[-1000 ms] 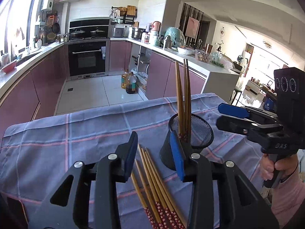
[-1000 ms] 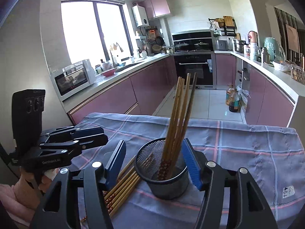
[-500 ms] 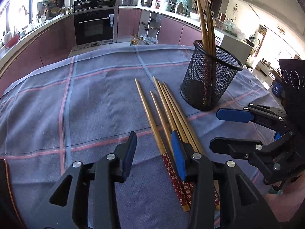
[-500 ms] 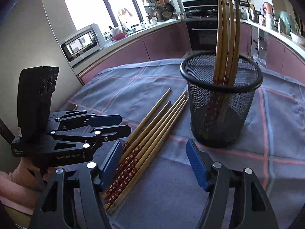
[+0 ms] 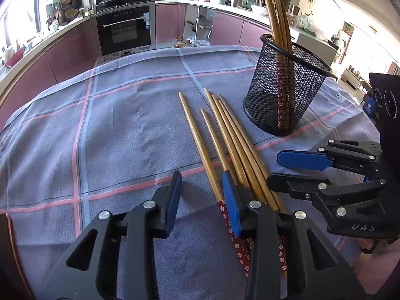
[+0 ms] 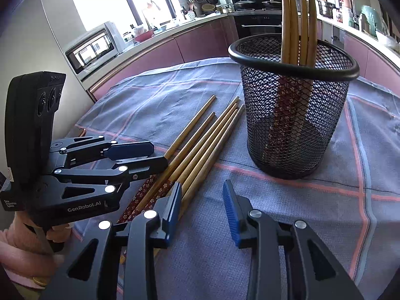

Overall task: Organize utensils
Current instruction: 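Close the right tool on a chopstick while the left tool grasps another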

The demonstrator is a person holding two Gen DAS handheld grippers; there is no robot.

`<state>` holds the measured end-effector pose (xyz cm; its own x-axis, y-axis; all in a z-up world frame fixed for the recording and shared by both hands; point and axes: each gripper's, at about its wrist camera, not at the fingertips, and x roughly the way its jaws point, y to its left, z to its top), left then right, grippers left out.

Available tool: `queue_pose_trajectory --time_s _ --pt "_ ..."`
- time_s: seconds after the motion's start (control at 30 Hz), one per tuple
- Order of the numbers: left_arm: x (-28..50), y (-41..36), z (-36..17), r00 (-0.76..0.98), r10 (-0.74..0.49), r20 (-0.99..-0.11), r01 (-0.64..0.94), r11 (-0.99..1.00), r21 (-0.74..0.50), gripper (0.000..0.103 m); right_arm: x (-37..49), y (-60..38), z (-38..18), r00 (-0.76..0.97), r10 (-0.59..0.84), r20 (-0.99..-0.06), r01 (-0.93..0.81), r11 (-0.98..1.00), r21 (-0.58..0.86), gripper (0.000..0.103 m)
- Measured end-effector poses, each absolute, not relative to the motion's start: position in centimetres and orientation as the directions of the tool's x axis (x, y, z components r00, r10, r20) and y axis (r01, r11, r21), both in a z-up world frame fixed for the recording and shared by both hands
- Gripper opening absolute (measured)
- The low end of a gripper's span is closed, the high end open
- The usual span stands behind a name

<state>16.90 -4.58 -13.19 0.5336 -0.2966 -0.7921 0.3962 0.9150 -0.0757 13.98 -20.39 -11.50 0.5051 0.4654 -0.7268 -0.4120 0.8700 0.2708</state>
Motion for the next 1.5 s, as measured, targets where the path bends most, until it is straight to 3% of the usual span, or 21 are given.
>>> queue_pose_trajectory --time_s 0.27,0.97,1.07,1.27,1.5 --pt "16.8 -4.5 -13.3 0.54 -0.278 -0.795 0.379 0.923 -0.065 0.025 14.6 -19.6 -11.3 0.502 0.444 -0.742 -0.422 0.875 0.237 0.03" --pt "18.5 -5.3 -13.1 0.532 -0.264 -0.805 0.402 0.915 -0.034 0.02 16.2 -18.4 -11.5 0.506 0.382 -0.774 -0.405 0.897 0.178 0.022" --pt "19.1 -5.8 -13.3 0.533 -0.256 -0.807 0.403 0.915 -0.024 0.02 16.7 -18.5 -11.6 0.512 0.383 -0.769 -0.39 0.901 0.189 0.02" --pt "19.0 -5.6 -13.3 0.539 -0.261 -0.801 0.376 0.925 -0.049 0.008 16.8 -19.7 -11.9 0.508 0.428 -0.747 -0.349 0.896 0.275 0.011" --pt "17.8 -4.3 -12.4 0.555 -0.298 -0.777 0.351 0.93 -0.106 0.007 16.1 -21.7 -11.8 0.522 0.466 -0.714 -0.319 0.884 0.343 0.006"
